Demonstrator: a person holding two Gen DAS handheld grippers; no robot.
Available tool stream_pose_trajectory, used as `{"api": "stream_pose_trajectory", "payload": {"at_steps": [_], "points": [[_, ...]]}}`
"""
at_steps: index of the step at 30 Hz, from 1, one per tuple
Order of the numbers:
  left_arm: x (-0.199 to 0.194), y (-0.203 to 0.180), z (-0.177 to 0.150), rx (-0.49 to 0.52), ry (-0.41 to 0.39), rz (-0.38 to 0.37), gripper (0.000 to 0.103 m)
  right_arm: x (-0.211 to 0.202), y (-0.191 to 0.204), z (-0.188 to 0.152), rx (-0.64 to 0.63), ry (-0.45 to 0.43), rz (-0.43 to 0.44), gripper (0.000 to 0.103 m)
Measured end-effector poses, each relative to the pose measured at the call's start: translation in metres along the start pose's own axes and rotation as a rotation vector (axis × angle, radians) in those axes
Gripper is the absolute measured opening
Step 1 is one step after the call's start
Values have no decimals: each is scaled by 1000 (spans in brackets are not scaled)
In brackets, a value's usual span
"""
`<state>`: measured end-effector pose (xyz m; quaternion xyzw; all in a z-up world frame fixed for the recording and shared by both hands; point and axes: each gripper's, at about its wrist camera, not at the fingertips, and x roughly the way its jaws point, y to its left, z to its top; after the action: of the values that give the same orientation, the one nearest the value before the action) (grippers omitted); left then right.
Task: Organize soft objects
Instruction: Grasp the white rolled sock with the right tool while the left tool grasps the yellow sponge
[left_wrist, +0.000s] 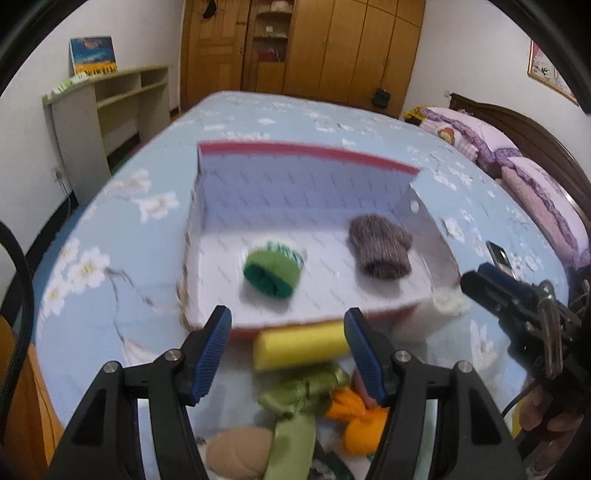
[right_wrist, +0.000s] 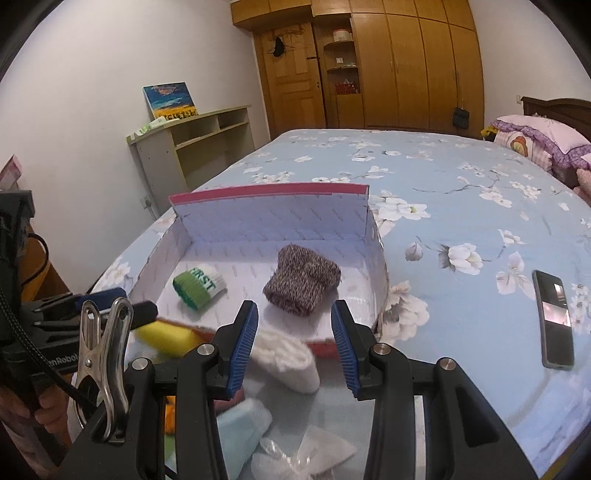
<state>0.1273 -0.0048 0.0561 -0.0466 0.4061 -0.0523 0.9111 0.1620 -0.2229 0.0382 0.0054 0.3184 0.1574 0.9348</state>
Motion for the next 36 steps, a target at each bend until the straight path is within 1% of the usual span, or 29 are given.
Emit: {"api": "stream_pose_trajectory", "payload": {"at_steps": [1,4,8,13,17,20,24,29,34,36], "points": [[1,0,-5,0,16,-14,67,-2,1,-2,-2,-1,-1,43],[4,0,-14,-7,39,-15,67,-7,3,-9,-2,0,3,43],[9,-1,-22,-16,52,-14,67,-9,5,-14,-5,5,13,43],[17,-7,-25,-22,54,-28,68,-9,5,-20,-2,10,21,44],[25,-12,-25,-14,59,-12,74,-7,1,-24,13,22,26,44],[28,-15,-24,-13,47,9,76,-3,-1,-28,24,32,35,44],[35,-17,-23,-12,31,40,76,0,-3,-31,28,39,44,44],[48,-13,-25,-31,62,68,76,3,-4,-34,29,44,50,44],[46,-10,-24,-46,56,61,76,11,-4,-36,36,62,52,44],[44,-10,-25,-38,45,60,73,14,-3,-37,36,70,55,44]]}}
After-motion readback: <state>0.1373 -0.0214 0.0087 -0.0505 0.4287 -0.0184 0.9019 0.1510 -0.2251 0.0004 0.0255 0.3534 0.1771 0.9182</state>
